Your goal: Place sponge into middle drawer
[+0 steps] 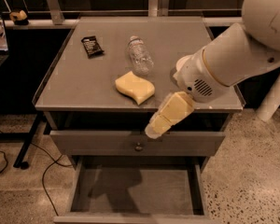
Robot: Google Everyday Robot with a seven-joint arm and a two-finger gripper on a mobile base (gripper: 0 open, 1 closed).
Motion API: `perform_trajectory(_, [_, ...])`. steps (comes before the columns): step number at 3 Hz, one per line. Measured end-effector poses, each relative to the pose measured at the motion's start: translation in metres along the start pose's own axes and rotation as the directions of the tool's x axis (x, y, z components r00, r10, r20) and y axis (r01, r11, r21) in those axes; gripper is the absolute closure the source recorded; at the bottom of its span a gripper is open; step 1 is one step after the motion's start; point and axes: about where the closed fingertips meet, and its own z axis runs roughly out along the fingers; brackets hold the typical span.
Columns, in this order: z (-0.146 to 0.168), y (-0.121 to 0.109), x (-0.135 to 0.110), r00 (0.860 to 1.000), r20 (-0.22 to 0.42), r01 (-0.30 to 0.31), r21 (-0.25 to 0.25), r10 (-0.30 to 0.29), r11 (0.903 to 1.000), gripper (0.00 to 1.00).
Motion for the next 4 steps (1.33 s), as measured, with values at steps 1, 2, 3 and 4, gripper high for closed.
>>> perform_trajectory(1, [0.017, 0.004, -0.02, 1.0, 0.022, 0.02, -0.028, -0.019, 0.9994, 0.0])
perform_trajectory(2, [0.03, -0.014, -0.032, 1.0, 0.025, -0.002, 0.025, 0.001, 0.9997, 0.0])
perform_trajectory(3, [0.031, -0.017, -0.033, 1.0, 0.024, -0.007, 0.037, 0.006, 0.9993, 0.0])
perform_trajectory(4, [0.031, -0.014, -0.031, 1.0, 0.021, -0.014, 0.038, 0.013, 0.9992, 0.0])
